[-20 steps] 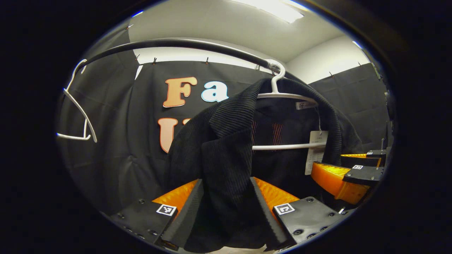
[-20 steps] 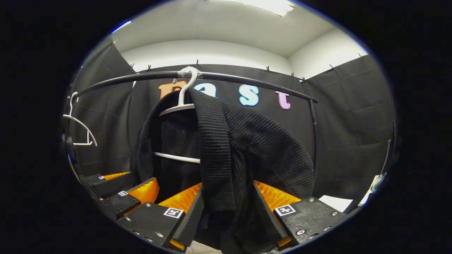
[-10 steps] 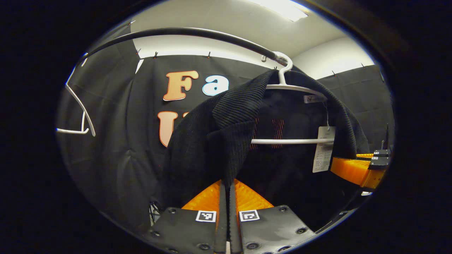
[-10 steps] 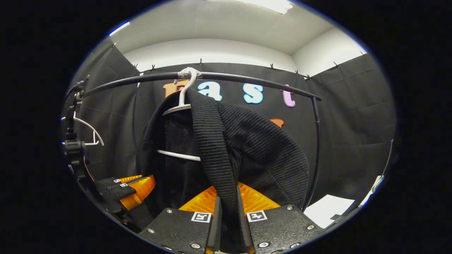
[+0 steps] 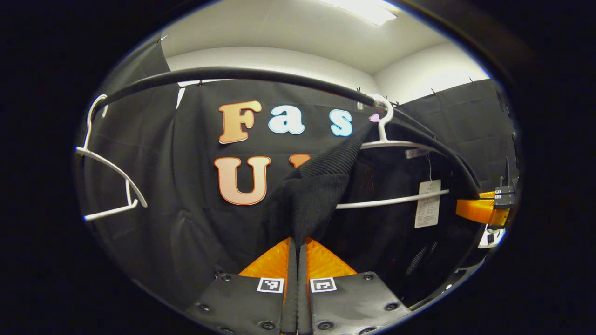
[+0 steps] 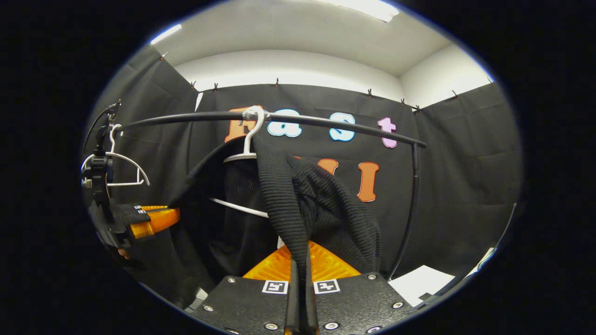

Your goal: Grasp the clothes on the hanger with both hands and then place them into the laundry hamper below.

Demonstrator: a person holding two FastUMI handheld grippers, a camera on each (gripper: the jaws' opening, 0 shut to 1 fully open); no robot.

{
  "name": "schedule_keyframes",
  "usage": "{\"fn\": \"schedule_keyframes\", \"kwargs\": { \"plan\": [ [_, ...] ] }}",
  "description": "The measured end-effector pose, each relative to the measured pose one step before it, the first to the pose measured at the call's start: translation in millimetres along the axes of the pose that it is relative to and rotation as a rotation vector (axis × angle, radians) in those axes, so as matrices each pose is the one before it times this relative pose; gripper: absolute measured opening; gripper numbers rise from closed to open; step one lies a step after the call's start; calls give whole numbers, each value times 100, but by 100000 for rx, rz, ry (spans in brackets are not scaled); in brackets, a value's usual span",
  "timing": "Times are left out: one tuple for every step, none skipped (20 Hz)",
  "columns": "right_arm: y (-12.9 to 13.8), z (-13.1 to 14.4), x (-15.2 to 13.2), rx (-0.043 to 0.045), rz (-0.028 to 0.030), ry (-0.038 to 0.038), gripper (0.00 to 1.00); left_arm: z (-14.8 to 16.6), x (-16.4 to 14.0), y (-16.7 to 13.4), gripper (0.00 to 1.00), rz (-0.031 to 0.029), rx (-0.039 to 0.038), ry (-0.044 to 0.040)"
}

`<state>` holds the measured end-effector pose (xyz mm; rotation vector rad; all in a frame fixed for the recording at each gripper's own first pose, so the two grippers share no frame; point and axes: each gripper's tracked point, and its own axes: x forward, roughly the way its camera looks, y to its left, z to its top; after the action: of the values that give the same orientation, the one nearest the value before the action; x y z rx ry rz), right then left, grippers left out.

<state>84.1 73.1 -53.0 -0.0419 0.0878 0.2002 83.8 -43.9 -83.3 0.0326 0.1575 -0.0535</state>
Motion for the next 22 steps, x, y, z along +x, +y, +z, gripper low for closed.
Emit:
{"fn": "schedule_keyframes", "kwargs": {
  "plan": [
    [-375,593,-539,-407,44,-667,6,946,-774,1076,7,1096,-391,-1055],
    [-576,768,-476,-265,-281,-717,5,1051,-414,788,7,925,-552,-1312],
    [-800,832,-51,326,-762,-649,5,816,-333,933,7,723,-564,-853],
    [-766,669,-115,824,-903,-431,5,876,-26,645,7,774,-666,-841],
    [-621,557,4,536,-685,-331,5,708,73,158,7,599,-187,-432],
    [-733,484,-91,468,-573,-115,5,628,34,277,7,540,441,-301],
    [-516,301,-350,540,-203,103,5,551,163,193,7,704,463,-417],
    [-373,292,44,336,94,489,5,403,136,138,7,251,-77,31],
    [-198,148,8,32,568,738,5,275,280,193,7,271,-468,-63],
    [-156,162,178,114,565,733,5,281,196,111,7,363,-290,73],
    [-218,264,271,-119,528,681,5,141,57,225,7,695,289,130],
    [-239,289,130,-383,801,501,4,302,-58,266,7,890,944,-395],
    [-212,370,-12,-98,591,95,4,321,-178,42,7,822,933,-635],
    [-352,477,124,-274,399,-209,4,367,29,111,7,615,550,-418],
    [-488,628,-121,-500,174,-430,4,228,142,103,7,475,441,-227],
    [-448,634,-96,-323,176,-698,4,334,161,134,7,647,563,-425],
    [-388,707,24,-707,26,-947,4,301,190,151,7,701,889,-190],
    [-386,567,185,-1352,-73,-445,4,300,304,176,7,662,407,-306],
    [-468,207,142,-1284,-550,73,3,163,371,180,7,334,-293,-157],
    [-455,211,341,-954,-464,67,3,190,337,75,7,258,-749,-215],
    [-135,33,492,-1320,11,83,4,151,305,111,7,404,-311,-211],
    [-189,-31,599,-1201,420,58,4,266,400,148,7,558,490,-462]
  ]
}}
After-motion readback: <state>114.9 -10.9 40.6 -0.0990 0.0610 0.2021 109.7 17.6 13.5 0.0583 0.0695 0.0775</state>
